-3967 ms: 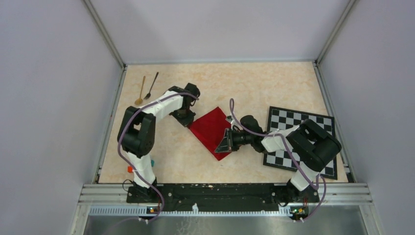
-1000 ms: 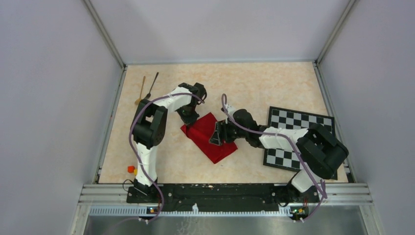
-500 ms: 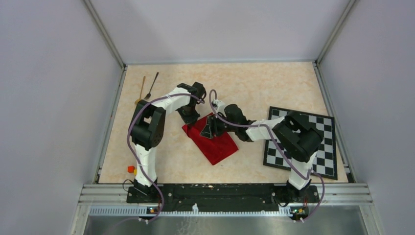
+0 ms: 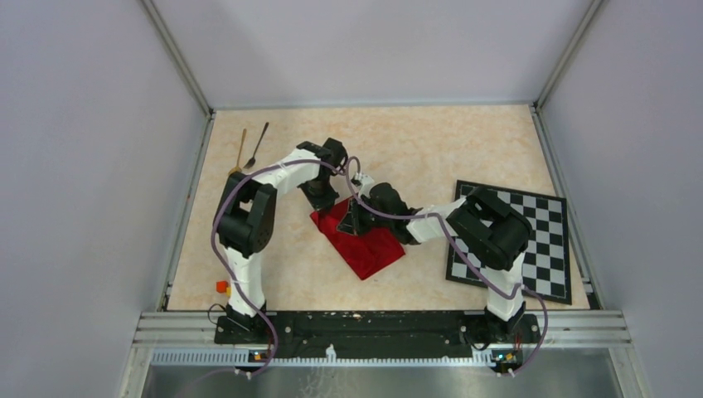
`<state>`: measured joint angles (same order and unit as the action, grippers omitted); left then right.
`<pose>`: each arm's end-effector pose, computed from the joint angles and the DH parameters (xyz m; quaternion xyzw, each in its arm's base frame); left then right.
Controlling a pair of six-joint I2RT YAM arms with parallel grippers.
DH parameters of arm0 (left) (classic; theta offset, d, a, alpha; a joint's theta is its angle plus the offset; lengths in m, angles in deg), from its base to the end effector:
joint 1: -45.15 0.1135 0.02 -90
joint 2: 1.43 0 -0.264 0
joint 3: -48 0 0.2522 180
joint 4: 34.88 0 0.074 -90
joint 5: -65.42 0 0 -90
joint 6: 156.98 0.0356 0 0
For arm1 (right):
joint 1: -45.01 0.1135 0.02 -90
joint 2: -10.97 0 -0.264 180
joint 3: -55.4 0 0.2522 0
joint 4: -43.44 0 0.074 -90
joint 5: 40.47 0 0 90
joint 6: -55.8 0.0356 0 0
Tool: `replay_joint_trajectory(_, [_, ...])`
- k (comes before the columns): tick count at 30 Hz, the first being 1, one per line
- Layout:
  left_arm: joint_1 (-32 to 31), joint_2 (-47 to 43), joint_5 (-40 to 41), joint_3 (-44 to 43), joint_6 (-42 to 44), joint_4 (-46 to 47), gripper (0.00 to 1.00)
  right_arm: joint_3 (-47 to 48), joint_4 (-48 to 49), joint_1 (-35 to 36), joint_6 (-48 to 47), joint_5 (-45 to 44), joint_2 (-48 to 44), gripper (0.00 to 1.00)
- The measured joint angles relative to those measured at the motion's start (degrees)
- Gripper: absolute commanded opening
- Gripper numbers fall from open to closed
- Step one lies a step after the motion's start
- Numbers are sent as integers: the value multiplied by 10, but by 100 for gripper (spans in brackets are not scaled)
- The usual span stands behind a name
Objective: Fold the napkin into a case and place the utensils inside
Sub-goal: Fold the lower triangle-folded napkin at the center of the board.
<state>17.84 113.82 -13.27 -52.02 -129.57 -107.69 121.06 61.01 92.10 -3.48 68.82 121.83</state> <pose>0.3406 -0.1680 0.1772 -0.3031 0.9477 0.0577 0.0817 0.2549 0.2915 0.1313 -0.2059 0.8225 0.4321 0.3072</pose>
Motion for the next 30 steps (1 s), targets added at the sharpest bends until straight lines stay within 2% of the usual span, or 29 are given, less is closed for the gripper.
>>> replay_joint_trajectory(3, [0,-24,-18,24,23,32,45,-8,16,0,29,-12,0,0])
replay_joint_trajectory(4, [0,-38,-26,39,31,50,51,-18,32,0,43,-16,0,0])
replay_joint_trajectory(9, [1,-129,-68,113,70,126,71,-48,59,0,85,-22,-1,0])
replay_joint_trajectory(13, [3,-183,-98,118,102,162,89,-55,68,0,106,-31,-2,0])
replay_joint_trajectory(15, [4,-204,-108,125,114,177,94,-58,70,0,117,-36,-5,0])
replay_joint_trajectory(18, [8,-252,-119,161,131,205,93,-76,75,0,136,-49,-19,0])
replay_joint_trajectory(20, [15,-286,-123,193,141,219,87,-87,78,0,149,-58,-28,0])
replay_joint_trajectory(21, [20,-297,-125,206,145,223,83,-92,79,0,156,-62,-30,0])
replay_joint_trajectory(26, [66,-330,-146,270,163,250,48,-103,82,0,179,-79,-32,0])
replay_joint_trajectory(30, [83,-317,-168,287,175,264,35,-117,81,0,194,-95,-32,0])
